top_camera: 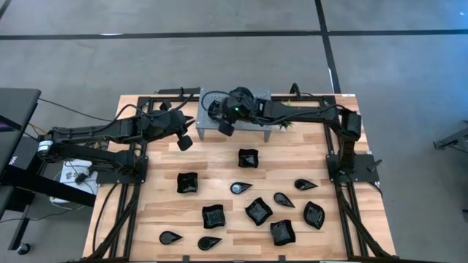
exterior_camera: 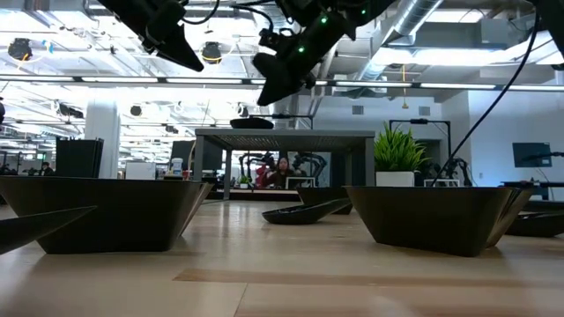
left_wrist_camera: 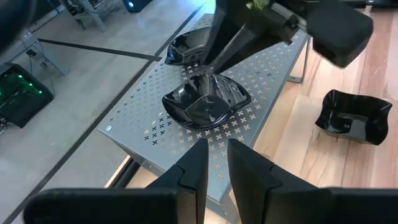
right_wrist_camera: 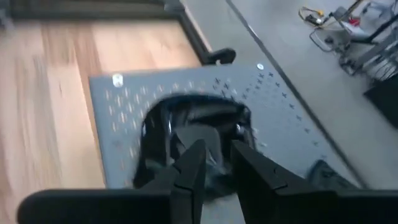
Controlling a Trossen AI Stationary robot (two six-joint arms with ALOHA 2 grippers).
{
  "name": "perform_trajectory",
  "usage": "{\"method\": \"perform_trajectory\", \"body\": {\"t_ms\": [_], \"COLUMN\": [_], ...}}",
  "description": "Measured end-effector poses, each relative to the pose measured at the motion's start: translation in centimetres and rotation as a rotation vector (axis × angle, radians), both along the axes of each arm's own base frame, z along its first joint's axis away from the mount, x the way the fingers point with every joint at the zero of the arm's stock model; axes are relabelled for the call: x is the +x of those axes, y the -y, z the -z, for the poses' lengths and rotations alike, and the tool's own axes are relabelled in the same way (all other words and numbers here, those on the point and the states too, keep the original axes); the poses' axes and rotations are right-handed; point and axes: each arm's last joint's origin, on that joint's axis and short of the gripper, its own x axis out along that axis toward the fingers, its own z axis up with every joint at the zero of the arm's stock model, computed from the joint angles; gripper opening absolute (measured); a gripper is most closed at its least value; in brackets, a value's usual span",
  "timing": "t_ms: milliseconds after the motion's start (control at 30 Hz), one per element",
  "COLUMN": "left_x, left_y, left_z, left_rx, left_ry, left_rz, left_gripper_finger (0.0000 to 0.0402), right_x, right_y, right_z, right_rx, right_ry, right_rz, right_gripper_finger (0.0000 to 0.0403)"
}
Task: Pick & Place Mini shaped plates
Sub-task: Stack the black leaf-shaped plate on top of the stacked black leaf-shaped plates on the shelf
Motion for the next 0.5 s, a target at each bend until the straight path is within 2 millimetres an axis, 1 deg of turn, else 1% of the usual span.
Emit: {"method": "perform_trajectory", "body": {"t_ms": [33, 167, 233, 300, 367, 433, 500], "left_x": [0.0, 0.0, 0.0, 0.0, 0.0, 0.0, 0.0], "left_y": [0.0, 0.0, 0.0, 0.0, 0.0, 0.0, 0.0], "left_z": [0.0, 0.0, 0.0, 0.0, 0.0, 0.0, 0.0], "left_rx": [0.000, -0.001, -0.001, -0.001, -0.001, -0.001, -0.001], "left_ry": [-0.001, -0.005, -0.006, -0.006, -0.006, -0.006, -0.006], "left_rz": [0.000, 0.000, 0.000, 0.000, 0.000, 0.000, -0.001], "left_gripper_finger": [0.0063, 0.0063, 0.0063, 0.0063, 0.0063, 0.0063, 0.0063], "right_x": [-0.3, -1.7, -2.4, -3.1, -3.8, -4.7, -5.4], "right_y": [-0.1, -0.4, -0.2, 0.3, 1.0, 2.0, 3.0], "right_z": [-0.3, -2.6, -3.3, -3.4, -3.1, -2.6, -2.4], "right_rx": [-0.018, -0.038, -0.038, -0.033, -0.027, 0.006, 0.034], "right_ry": [-0.029, -0.182, -0.279, -0.367, -0.438, -0.505, -0.535], "right_rz": [-0.014, -0.055, -0.075, -0.098, -0.100, -0.077, -0.042], "right_gripper_finger": [0.0071, 0.0071, 0.0071, 0.0071, 0.0071, 0.0071, 0.0071]}}
